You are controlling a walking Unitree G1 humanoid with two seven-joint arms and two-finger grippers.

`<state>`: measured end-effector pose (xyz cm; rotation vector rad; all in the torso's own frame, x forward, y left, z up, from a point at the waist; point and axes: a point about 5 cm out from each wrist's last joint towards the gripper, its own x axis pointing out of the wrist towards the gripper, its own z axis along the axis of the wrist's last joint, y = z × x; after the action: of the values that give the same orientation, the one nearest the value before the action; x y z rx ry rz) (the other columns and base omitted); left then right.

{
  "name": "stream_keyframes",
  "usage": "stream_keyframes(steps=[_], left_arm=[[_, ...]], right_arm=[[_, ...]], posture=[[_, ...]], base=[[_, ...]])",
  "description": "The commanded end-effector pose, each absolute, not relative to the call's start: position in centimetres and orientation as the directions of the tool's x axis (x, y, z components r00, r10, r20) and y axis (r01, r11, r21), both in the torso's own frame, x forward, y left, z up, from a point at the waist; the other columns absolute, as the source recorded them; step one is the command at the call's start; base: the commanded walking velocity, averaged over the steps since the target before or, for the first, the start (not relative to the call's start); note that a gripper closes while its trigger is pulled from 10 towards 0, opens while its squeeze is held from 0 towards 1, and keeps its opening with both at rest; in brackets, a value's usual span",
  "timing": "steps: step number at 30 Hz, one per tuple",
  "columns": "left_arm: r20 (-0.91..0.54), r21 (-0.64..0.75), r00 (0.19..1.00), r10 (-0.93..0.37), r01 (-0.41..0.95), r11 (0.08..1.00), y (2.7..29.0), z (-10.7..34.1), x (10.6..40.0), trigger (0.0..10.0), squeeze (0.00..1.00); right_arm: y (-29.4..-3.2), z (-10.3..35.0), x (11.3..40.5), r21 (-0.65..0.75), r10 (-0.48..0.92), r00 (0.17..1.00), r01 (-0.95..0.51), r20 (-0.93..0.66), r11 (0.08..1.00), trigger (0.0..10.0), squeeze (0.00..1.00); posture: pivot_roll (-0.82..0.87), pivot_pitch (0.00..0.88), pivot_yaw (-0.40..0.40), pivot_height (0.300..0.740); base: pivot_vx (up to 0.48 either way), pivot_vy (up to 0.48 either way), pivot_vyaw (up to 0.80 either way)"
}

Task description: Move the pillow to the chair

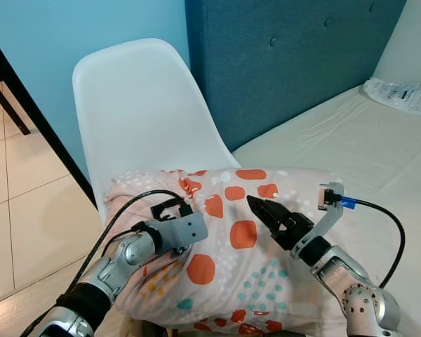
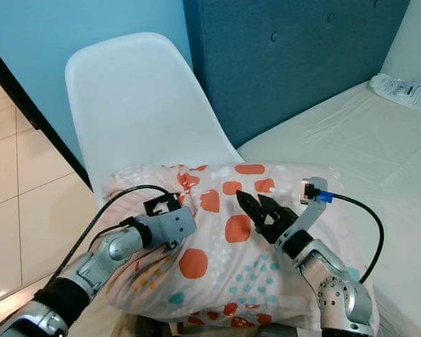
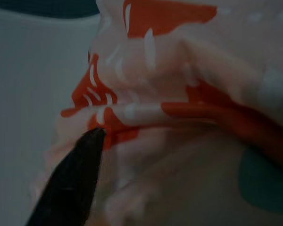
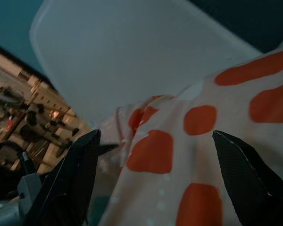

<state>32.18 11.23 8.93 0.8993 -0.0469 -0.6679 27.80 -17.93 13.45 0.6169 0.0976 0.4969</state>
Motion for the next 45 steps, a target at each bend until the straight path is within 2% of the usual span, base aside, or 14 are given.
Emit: stream_keyframes(steps=[1,8,15,16,23,25,30,32,45], left_arm=[[-0.278,0.709,0.802,-0.529,0.543,0.451,12.0,7.9,31.9,0.0,0.0],[-0.313,0.67,0.824,-0.473,0.545,0.504,13.0,7.1,32.1,0.0,0.0],[-0.312,0.67,0.852,-0.42,0.511,0.538,14.2,7.6,32.8,0.0,0.0],[-0.309,0.685,0.875,-0.373,0.477,0.551,15.4,8.0,33.3,0.0,0.0],[-0.282,0.729,0.927,-0.246,0.374,0.573,18.6,9.4,34.3,0.0,0.0],[-0.263,0.771,0.952,-0.159,0.307,0.558,20.6,10.3,34.7,0.0,0.0],[-0.25,0.815,0.965,-0.085,0.256,0.52,22.4,11.1,34.9,0.0,0.0],[-0.232,0.849,0.973,-0.011,0.208,0.485,24.1,11.7,34.9,0.0,0.0],[-0.12,0.902,0.976,0.179,0.031,0.431,27.6,14.3,35.2,0.0,0.0]], right_arm=[[-18.3,13.2,27.8,0.583,0.44,0.897,-0.385,0.052,0.716,10.0,0.0],[-20.3,14.5,28.3,0.61,0.319,0.939,-0.328,0.128,0.721,10.0,0.0],[-20.9,14.6,28.4,0.604,0.289,0.949,-0.304,0.125,0.737,10.0,0.0],[-21.0,14.5,28.5,0.604,0.276,0.954,-0.291,0.12,0.742,10.0,0.0],[-21.4,14.5,28.8,0.609,0.242,0.964,-0.259,0.112,0.75,10.0,0.0],[-21.5,14.4,28.9,0.61,0.229,0.968,-0.245,0.107,0.754,10.0,0.0],[-21.6,14.3,28.9,0.611,0.22,0.97,-0.234,0.1,0.756,10.0,0.0],[-21.6,14.2,29.0,0.614,0.211,0.973,-0.223,0.094,0.757,10.0,0.0],[-21.4,14.1,29.1,0.62,0.204,0.975,-0.214,0.088,0.755,10.0,0.0]], posture=[[-0.12,0.169,0.075,0.598],[-0.12,0.169,0.078,0.598],[-0.12,0.167,0.078,0.598],[-0.12,0.164,0.079,0.598],[-0.11,0.159,0.082,0.598],[-0.11,0.16,0.082,0.598],[-0.11,0.162,0.084,0.598],[-0.11,0.165,0.085,0.598],[-0.11,0.165,0.081,0.598]], base=[[0.0,0.0,0.0],[0.0,0.0,0.0],[0.0,0.0,0.0],[0.0,0.0,0.0],[0.0,0.0,0.0],[0.0,0.0,0.0],[0.0,0.0,0.0],[0.0,0.0,0.0],[0.0,0.0,0.0]])
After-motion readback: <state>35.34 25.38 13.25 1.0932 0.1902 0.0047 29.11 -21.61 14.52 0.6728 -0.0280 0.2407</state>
